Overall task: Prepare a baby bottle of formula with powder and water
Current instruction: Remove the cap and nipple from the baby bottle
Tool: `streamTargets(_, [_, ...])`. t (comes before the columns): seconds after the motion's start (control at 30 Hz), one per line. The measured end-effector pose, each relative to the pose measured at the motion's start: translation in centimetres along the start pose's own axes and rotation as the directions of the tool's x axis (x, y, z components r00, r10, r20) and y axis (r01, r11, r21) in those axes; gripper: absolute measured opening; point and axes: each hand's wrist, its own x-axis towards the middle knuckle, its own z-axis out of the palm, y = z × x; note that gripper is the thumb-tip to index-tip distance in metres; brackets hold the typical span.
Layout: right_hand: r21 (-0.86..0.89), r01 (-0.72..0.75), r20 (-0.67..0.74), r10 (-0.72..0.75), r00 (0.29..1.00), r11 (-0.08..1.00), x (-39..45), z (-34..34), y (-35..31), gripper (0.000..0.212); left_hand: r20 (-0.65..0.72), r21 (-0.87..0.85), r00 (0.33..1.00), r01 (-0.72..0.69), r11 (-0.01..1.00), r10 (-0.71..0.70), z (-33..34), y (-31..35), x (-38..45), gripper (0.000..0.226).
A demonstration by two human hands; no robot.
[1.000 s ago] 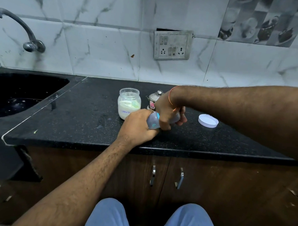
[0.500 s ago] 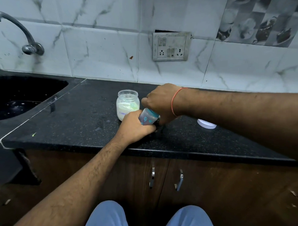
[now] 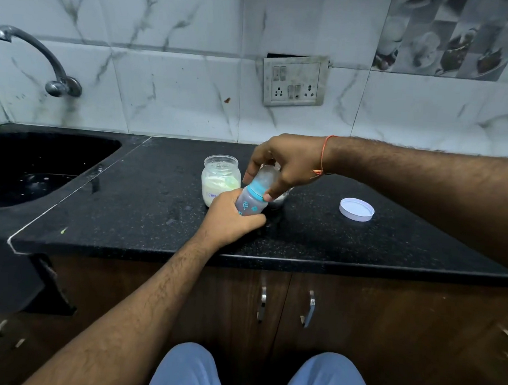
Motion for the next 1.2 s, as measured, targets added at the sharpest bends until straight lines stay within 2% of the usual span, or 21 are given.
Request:
streamTargets(0.17, [-0.029, 0.129, -0.043, -0.130, 0.991, 0.991, -0.1, 0.0, 0.2, 0.058, -0.014, -0.056, 1.000, 0.002, 0.998, -0.003, 0.1, 0.1, 0.0, 0.030])
streamTargets(0.23, [-0.008, 0.070, -0.013, -0.070, 0.997, 0.997, -0.4, -0.7, -0.4, 0.074, -0.033, -0.050, 0.999, -0.009, 0.999, 0.008, 0.2, 0.0, 0.1, 0.031])
streamTargets(0.3, [-0.078, -0.063, 0.028, 0.065, 0.997, 0.995, -0.5, -1.2, -1.0, 0.083, -0.046, -0.046, 0.999, -0.013, 0.999, 0.010, 0.3, 0.0, 0.1, 0.030])
streamTargets(0.4, [-0.196, -0.198, 0.071, 0.215, 0.974, 0.961, -0.2, -1.0, -1.7, 0.067, -0.055, -0.039, 0.998, -0.017, 0.999, 0.015, 0.4, -0.1, 0.2, 0.027])
streamTargets(0.57, [-0.099, -0.166, 0.081, 0.174, 0.981, 0.981, 0.2, -0.4, -1.1, 0.038, -0.026, -0.020, 0.999, -0.027, 0.999, 0.027, 0.4, -0.6, 0.5, 0.023])
streamTargets(0.67, [-0.029, -0.145, 0.119, 0.147, 0.982, 0.989, 0.0, -0.6, -1.0, 0.063, -0.026, -0.026, 0.999, -0.026, 0.999, 0.025, 0.4, -0.4, 0.4, 0.026])
streamTargets(0.73, [-0.027, -0.191, 0.133, 0.193, 0.972, 0.981, 0.0, -0.5, -1.1, 0.073, -0.017, -0.046, 0.999, -0.047, 0.998, 0.046, 0.4, -0.4, 0.5, 0.026])
streamTargets(0.8, [-0.069, -0.233, 0.131, 0.240, 0.962, 0.970, 0.0, -0.4, -1.5, 0.062, -0.006, -0.015, 0.998, -0.066, 0.998, 0.066, 0.3, -0.4, 0.6, 0.028])
streamTargets(0.9, [-0.083, -0.193, 0.109, 0.201, 0.974, 0.978, 0.1, -0.1, -1.2, 0.042, 0.011, 0.014, 0.998, -0.059, 0.998, 0.059, 0.3, -0.6, 0.7, 0.029])
streamTargets(0.93, [-0.053, -0.168, 0.110, 0.173, 0.979, 0.984, 0.1, -0.1, -1.0, 0.043, 0.013, 0.012, 0.999, -0.049, 0.999, 0.049, 0.4, -0.7, 0.7, 0.030])
streamTargets(1.0, [-0.011, -0.141, 0.117, 0.141, 0.983, 0.990, -0.1, -0.1, -1.0, 0.058, 0.001, 0.009, 0.999, -0.038, 0.999, 0.038, 0.3, -0.7, 0.8, 0.031])
streamTargets(1.07, [-0.019, -0.164, 0.099, 0.165, 0.981, 0.986, -0.2, -0.1, -1.2, 0.066, 0.004, -0.002, 0.999, -0.051, 0.999, 0.051, 0.3, -0.7, 0.8, 0.030])
streamTargets(1.2, [-0.128, -0.194, 0.024, 0.198, 0.980, 0.973, -0.1, -0.1, -1.2, 0.048, 0.006, 0.013, 0.998, -0.066, 0.998, 0.066, 0.3, -0.6, 0.8, 0.031])
